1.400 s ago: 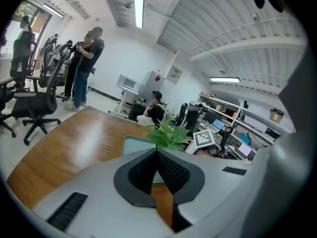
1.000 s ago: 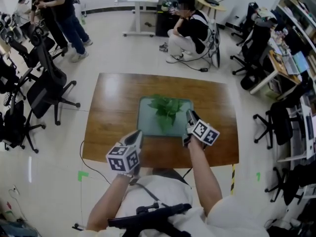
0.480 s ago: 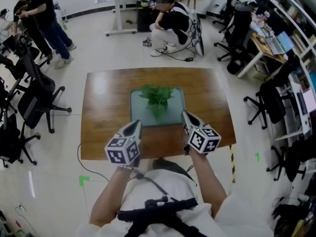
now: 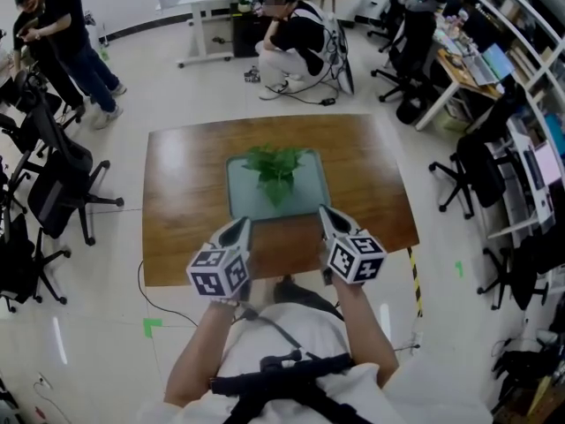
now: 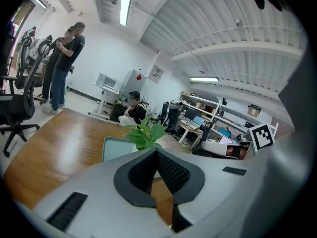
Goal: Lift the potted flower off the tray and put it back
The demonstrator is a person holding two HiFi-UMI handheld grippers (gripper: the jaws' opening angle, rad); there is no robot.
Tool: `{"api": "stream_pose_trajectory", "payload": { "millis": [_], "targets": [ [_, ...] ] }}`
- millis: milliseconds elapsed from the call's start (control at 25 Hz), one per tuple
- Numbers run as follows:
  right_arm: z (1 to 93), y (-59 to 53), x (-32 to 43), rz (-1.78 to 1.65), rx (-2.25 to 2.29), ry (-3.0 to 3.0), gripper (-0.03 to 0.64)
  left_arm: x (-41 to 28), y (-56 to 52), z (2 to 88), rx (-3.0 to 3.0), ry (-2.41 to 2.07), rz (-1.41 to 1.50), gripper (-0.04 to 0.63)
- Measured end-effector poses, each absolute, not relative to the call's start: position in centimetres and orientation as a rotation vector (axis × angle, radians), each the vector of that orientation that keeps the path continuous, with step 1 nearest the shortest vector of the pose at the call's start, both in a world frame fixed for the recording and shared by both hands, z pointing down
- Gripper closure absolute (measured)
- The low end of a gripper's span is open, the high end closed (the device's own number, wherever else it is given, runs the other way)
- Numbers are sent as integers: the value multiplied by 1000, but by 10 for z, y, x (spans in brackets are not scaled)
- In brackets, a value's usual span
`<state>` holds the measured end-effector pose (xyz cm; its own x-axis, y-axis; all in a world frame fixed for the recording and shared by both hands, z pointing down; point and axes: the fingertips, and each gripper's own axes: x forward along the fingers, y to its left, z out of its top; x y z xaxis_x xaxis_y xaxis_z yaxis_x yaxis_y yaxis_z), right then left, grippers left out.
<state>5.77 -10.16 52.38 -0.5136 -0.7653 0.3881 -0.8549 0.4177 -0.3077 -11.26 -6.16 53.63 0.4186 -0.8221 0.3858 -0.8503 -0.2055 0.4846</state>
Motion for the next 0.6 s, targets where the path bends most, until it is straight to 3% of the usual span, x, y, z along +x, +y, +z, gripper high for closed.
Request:
{"api": "stream_pose_trajectory", "payload": {
  "millis": [600],
  "targets": [
    [523, -104, 45, 722, 1384, -2511, 620, -118, -56, 536, 2011, -1445, 53, 598]
  ]
}}
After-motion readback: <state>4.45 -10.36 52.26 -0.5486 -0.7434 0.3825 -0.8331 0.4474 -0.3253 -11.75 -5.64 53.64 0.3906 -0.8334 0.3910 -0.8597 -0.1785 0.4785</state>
